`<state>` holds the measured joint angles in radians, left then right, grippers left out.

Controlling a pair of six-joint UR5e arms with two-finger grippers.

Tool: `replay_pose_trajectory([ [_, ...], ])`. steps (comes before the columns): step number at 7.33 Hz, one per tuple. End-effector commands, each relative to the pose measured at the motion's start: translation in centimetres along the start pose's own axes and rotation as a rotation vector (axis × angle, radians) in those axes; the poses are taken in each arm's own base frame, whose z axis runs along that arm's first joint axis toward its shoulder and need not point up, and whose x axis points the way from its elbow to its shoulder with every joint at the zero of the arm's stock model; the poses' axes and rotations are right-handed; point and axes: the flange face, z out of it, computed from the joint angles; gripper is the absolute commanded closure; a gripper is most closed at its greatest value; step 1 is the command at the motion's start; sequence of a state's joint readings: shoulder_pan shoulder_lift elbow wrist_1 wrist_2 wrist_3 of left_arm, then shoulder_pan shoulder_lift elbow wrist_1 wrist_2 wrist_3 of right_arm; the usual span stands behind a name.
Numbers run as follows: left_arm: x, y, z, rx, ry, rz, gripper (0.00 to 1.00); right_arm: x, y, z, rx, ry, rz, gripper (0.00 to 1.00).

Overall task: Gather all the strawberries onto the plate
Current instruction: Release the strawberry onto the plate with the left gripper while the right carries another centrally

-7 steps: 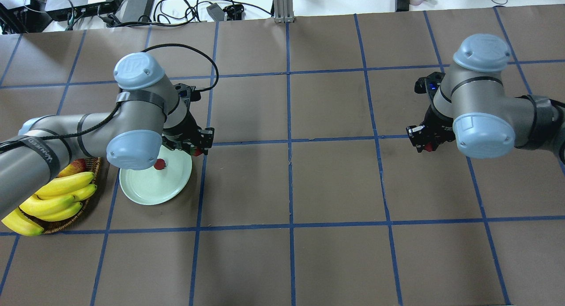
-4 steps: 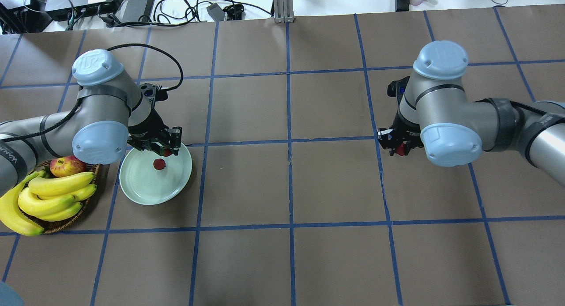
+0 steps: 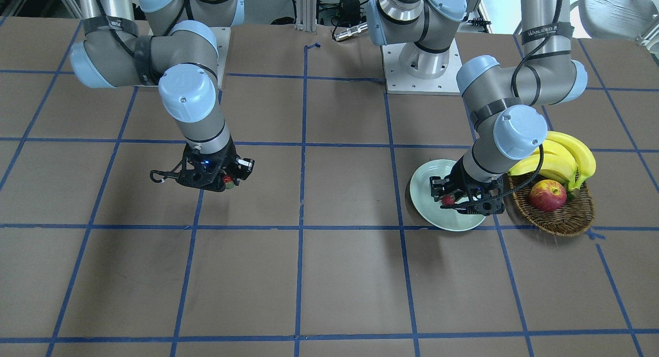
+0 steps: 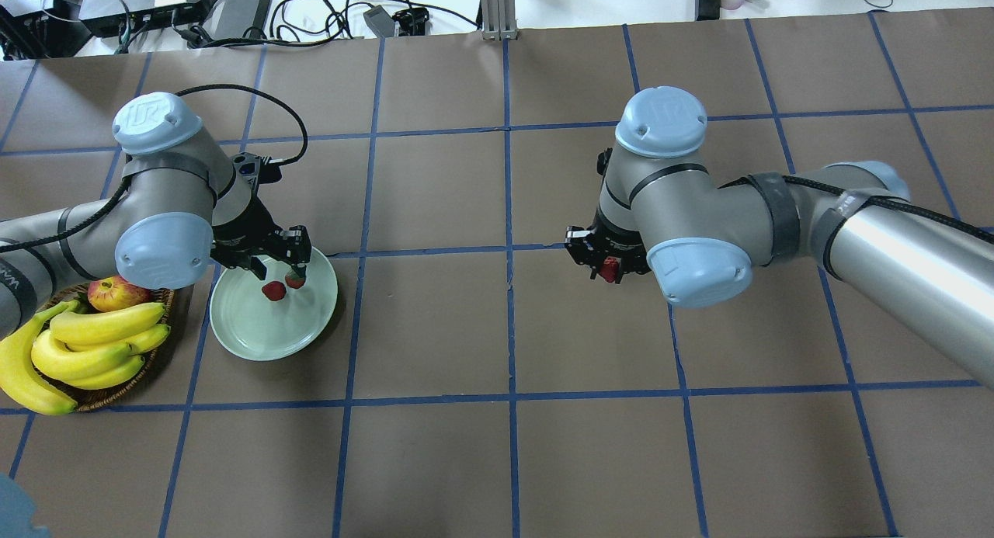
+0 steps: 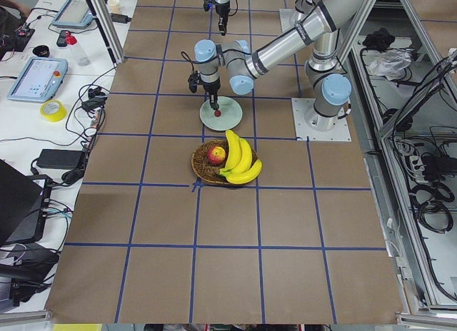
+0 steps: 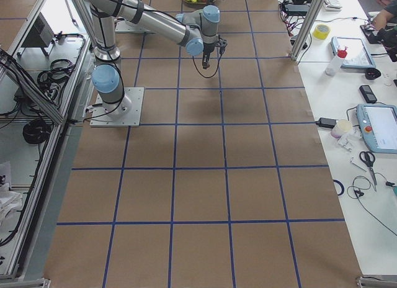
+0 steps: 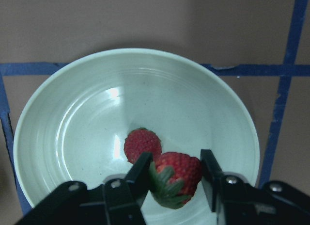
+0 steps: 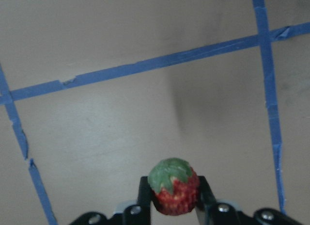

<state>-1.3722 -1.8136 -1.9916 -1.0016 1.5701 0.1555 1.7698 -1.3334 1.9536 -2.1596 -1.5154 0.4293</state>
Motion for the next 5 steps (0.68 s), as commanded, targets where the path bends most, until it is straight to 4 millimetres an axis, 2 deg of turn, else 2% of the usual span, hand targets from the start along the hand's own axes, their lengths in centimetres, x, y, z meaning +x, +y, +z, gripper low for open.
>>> replay_pose_trajectory([
  [1, -0.2, -0.2, -1.6, 0.017, -0.003, -0.006, 0.00, -2.9, 0.9, 0.2, -0.009, -0.021, 0.041, 0.94],
  [2, -0.1, -0.4, -3.8, 0.008, -0.002, -0.003, 0.00, -3.4, 1.5, 0.3, -0.015, -0.023, 0.064, 0.94],
  [3, -0.1, -0.4, -6.6, -0.019, 0.001, -0.003, 0.00, -5.4, 2.8, 0.4, -0.047, -0.081, 0.089, 0.94],
  [4, -0.1, -0.2, -9.0, -0.006, -0.006, -0.001, 0.00, -7.4, 3.5, 1.4, -0.043, -0.100, 0.103, 0.94],
  [5, -0.3, 0.3, -10.3, 0.012, -0.046, 0.004, 0.00, -10.1, 4.4, 2.8, -0.047, -0.125, 0.135, 0.94],
])
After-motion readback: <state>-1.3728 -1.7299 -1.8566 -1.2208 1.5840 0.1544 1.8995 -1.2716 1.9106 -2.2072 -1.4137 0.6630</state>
